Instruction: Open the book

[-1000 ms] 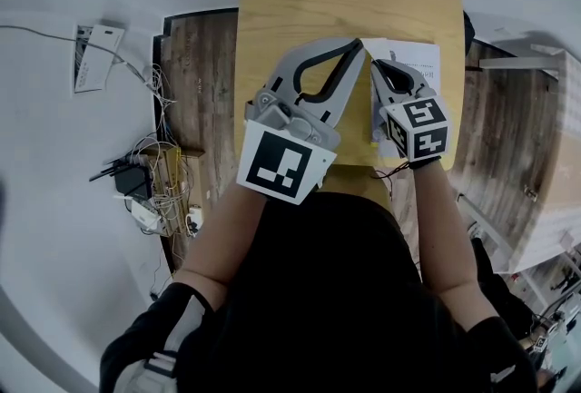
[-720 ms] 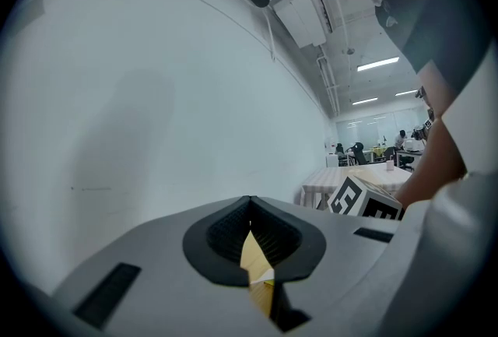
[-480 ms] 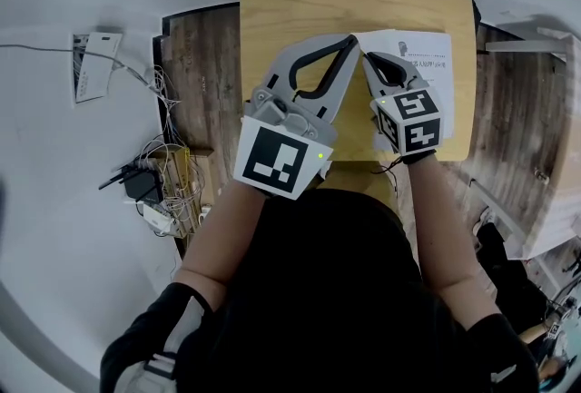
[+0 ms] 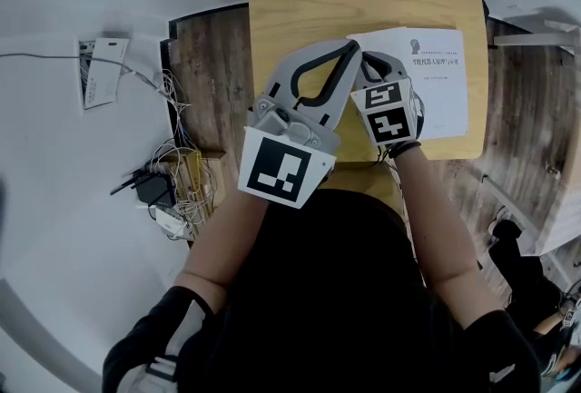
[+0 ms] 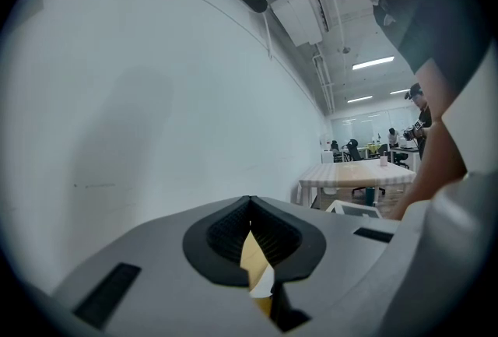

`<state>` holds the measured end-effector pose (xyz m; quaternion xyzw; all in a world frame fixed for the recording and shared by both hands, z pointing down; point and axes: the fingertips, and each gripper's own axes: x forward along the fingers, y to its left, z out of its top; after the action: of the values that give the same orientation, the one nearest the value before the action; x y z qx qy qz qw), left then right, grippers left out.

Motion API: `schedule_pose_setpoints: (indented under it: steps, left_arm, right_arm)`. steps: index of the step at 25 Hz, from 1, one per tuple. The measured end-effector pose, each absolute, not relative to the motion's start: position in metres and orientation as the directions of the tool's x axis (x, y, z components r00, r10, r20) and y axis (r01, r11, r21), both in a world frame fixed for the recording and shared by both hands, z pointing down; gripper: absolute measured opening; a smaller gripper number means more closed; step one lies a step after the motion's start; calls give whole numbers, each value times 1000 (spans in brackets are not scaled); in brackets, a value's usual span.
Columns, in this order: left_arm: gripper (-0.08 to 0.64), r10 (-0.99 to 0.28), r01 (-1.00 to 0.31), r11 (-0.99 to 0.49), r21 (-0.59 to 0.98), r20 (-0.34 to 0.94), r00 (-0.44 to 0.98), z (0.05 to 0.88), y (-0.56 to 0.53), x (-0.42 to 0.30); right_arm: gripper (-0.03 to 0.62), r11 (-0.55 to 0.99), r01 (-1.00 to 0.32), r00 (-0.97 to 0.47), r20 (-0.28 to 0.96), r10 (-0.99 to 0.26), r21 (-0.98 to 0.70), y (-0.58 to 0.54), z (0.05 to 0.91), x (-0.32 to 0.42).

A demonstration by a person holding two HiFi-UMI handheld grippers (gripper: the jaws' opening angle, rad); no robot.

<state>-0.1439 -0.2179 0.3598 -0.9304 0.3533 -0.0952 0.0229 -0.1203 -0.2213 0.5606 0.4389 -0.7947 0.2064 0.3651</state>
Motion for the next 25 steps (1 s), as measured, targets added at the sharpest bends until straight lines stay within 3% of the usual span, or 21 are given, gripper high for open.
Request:
schedule_pose_setpoints:
  steps: [12,25]
  left_arm:
    - [6,-663,-656,-747,-107,172,728,364,-212,-166]
    - [8,-691,-686,-721,-101,175,701,367,-213,-194]
  right_arm:
    - [60,617,-785,-278,857,-434,58,-193,628,-172]
    - [69,564,-824,-274,910,-311,-55,-202,628,-179]
